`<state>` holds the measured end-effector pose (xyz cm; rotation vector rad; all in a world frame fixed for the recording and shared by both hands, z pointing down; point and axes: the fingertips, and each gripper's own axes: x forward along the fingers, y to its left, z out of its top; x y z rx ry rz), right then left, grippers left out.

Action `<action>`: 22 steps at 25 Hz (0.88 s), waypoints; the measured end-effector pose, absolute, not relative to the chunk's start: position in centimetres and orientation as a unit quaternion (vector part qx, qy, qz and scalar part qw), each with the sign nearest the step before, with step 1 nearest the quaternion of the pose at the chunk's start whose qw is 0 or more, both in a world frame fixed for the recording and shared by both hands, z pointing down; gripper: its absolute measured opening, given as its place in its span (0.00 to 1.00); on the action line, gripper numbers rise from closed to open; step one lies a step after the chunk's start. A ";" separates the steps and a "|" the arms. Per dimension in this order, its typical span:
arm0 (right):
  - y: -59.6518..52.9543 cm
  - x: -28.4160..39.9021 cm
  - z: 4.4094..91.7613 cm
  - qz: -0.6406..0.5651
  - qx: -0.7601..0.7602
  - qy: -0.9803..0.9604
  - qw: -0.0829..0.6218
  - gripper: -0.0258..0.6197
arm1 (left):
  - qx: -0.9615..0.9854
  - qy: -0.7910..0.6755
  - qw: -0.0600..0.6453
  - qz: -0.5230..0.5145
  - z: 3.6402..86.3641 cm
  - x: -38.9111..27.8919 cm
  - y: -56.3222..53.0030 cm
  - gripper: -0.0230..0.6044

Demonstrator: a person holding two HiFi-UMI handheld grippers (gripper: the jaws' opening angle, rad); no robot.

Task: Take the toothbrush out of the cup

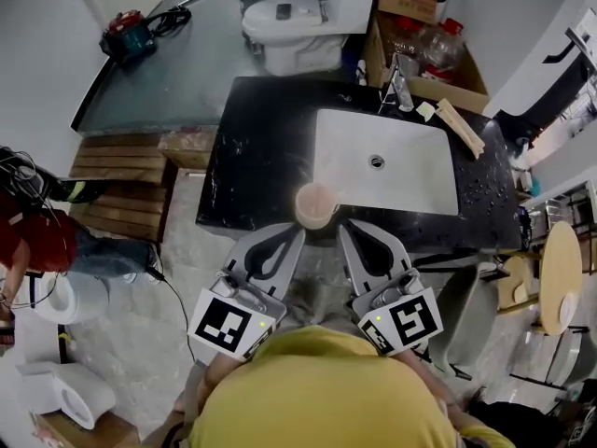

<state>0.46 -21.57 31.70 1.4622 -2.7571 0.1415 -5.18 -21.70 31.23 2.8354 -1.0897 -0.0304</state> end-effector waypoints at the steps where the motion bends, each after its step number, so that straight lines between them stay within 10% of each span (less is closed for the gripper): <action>1: -22.0 0.4 31.8 0.046 0.474 -0.879 0.007 0.07 | 0.934 -0.352 0.053 -0.012 31.2 -5.1 -22.1 0.05; 22: -26.9 0.6 32.9 0.075 0.477 -0.875 0.029 0.07 | 0.942 -0.325 0.090 0.002 32.4 -3.6 -27.1 0.05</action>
